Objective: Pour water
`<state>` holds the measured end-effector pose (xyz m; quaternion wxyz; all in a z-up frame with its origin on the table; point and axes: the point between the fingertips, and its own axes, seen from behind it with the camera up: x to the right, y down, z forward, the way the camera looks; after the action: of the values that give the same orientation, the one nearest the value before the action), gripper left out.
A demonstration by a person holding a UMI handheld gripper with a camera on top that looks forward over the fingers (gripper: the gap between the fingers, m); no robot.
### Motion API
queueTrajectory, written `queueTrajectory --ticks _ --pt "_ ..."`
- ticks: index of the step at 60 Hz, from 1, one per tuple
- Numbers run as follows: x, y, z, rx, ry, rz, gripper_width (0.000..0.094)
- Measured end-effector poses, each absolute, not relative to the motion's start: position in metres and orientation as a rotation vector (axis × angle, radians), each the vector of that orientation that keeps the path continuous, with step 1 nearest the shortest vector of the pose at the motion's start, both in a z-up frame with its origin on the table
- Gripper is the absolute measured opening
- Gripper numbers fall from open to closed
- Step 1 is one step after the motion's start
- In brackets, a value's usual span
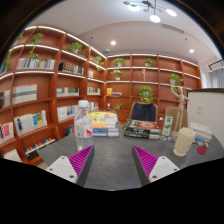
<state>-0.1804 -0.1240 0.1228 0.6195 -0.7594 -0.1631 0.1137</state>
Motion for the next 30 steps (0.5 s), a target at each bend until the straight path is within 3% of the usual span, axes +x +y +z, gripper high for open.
queueTrajectory --ticks 20,30 --pt "-0.301 -0.091 0.087 -1.738 -0.463 0.347 0.0802" --pt "-0.335 -0.064 0.093 -1.724 -0.409 0.374 0.0804"
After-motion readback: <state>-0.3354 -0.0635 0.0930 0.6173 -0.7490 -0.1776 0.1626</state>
